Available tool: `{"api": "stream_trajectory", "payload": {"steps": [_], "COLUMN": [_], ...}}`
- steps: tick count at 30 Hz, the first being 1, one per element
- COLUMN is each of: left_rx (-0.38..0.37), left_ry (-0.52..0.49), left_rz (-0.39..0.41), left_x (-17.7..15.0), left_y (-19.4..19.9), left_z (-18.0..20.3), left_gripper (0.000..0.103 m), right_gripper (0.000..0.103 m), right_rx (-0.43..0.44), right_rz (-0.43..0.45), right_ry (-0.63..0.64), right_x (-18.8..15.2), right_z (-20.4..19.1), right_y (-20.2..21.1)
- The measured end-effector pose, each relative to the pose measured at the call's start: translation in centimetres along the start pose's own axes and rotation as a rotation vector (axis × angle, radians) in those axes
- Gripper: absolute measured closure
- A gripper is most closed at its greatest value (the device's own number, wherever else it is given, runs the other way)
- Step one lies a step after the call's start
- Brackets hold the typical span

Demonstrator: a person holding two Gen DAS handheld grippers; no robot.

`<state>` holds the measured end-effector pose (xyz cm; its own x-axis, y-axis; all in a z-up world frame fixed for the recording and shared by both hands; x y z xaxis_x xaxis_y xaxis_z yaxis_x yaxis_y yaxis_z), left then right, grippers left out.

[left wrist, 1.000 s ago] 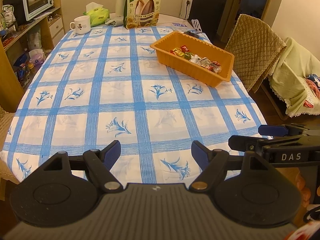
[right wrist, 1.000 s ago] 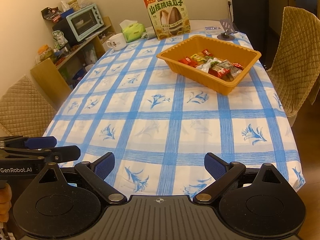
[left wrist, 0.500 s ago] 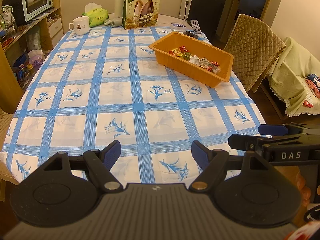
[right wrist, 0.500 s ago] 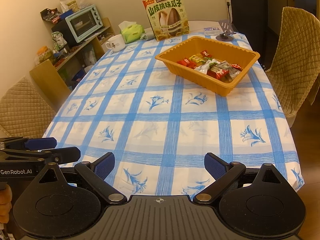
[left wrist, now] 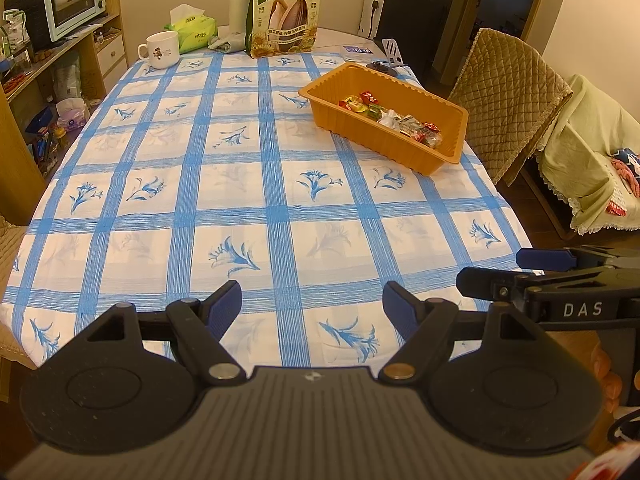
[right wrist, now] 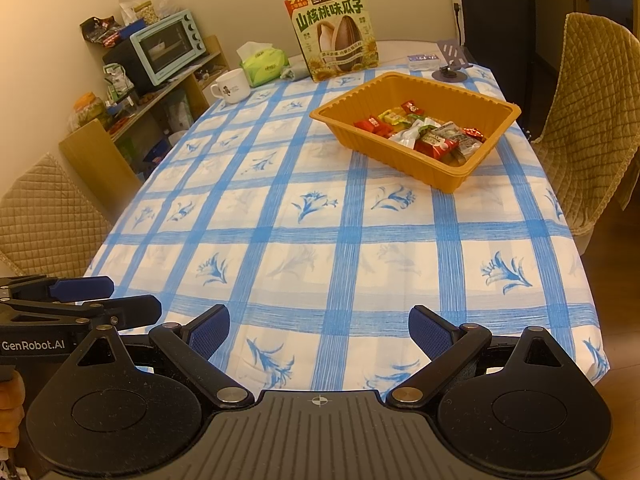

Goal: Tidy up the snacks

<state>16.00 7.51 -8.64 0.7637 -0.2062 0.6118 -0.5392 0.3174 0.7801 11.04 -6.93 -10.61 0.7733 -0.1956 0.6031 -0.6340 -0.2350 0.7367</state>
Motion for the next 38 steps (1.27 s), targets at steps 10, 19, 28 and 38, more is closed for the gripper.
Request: {"api": "stream_trajectory", "payload": {"steps": [10, 19, 28, 38], "left_rx": [-0.001, -0.002, -0.007, -0.011], "left_ry": [0.001, -0.001, -0.001, 0.003], "left_rz": [-0.001, 0.0, 0.0, -0.005], "left_x": [0.1, 0.3, 0.7, 1.4], "left_y": [-0.1, -0.3, -0.7, -1.6], "left_z": [0.1, 0.3, 0.8, 0.9], "left_gripper": [0.027, 0.027, 0.027, 0.027], "right_gripper": [0.007, 0.007, 0.007, 0.007], "right_rx": [-0.001, 0.0, -0.002, -0.005], "right_rz": [0.0, 0.0, -0.002, -0.006], "right_ry": [0.0, 0.0, -0.002, -0.008], "right_x": [0.1, 0.1, 0.2, 0.8], "right_z": [0.0, 0.1, 0.2, 1.5], "right_y": [0.0, 0.0, 0.1, -0.1]}}
Point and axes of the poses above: each gripper's, at about its wrist camera, not at the fingertips, and y roughly against the way its jaws point, z to its right, x to its top, the point moved 7 cm from there along -y, roughly the way its jaws point, and after that the axes turned 2 degrees about -x, right-handed, at the moved point
